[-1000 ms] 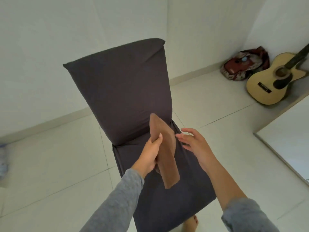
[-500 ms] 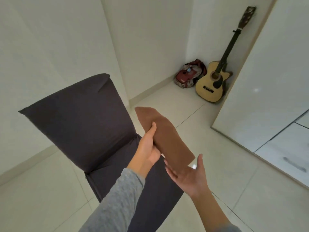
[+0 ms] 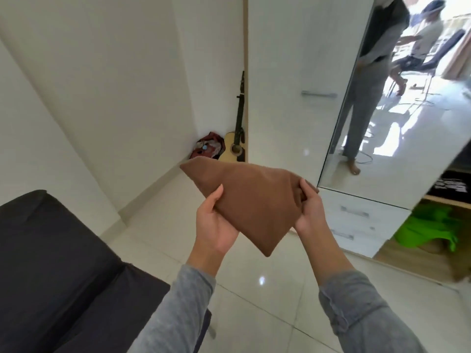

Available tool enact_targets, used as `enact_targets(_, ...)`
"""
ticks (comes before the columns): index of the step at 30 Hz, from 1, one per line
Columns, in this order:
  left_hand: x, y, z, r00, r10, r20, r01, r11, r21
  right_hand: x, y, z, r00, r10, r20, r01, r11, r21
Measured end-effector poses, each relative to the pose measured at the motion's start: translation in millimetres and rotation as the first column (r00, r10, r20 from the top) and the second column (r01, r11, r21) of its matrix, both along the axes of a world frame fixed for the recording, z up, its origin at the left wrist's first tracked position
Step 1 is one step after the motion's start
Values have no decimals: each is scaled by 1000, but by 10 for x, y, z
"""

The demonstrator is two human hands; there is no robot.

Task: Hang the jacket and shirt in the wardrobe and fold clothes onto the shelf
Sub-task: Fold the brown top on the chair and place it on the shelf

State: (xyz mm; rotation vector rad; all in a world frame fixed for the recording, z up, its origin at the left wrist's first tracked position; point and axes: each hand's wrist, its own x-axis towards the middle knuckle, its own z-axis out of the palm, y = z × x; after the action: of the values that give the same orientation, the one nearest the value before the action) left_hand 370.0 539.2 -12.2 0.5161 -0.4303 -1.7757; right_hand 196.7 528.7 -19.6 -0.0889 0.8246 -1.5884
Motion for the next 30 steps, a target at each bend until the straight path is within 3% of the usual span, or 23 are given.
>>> enact_targets(7,-1681,113,357,909,-251,-332,227,968,-109,-1886,408,688,954,-277,-118,236,931,-278)
enact_targets(10,-2381,39,273,861,-437,-259,383,893,-234,-2568,642,834,941,-290,-176,231,928,-293)
enact_targets(11,-2715,66,240,878,-455,-147,421,882,-213,-2883,746,841,931,-290,-224,220,932,-289)
enact_targets(12,-2909,99,191,884,-468,-7,463,877,-131,-3072,829,845,929,-249,-272,180,950,-256)
enact_targets(15,-3665,151,37,745,-619,250,622,779,75,-3811,1131,730,877,-134,-461,132,991,-36)
enact_targets(17,-3976,93,-108,693,-608,388,610,781,136,-4099,1256,617,855,-103,-508,154,986,60)
enact_targets(22,-4909,12,-352,609,-675,417,654,724,217,-4873,1539,299,832,-262,-489,354,929,105)
enact_targets(27,-5666,-335,-295,611,-684,399,699,703,134,-5449,1495,310,784,-448,-429,469,881,-62)
enact_targets(30,-6161,-620,-342,491,-763,422,778,601,181,-5785,1258,279,786,-488,-379,502,862,-68)
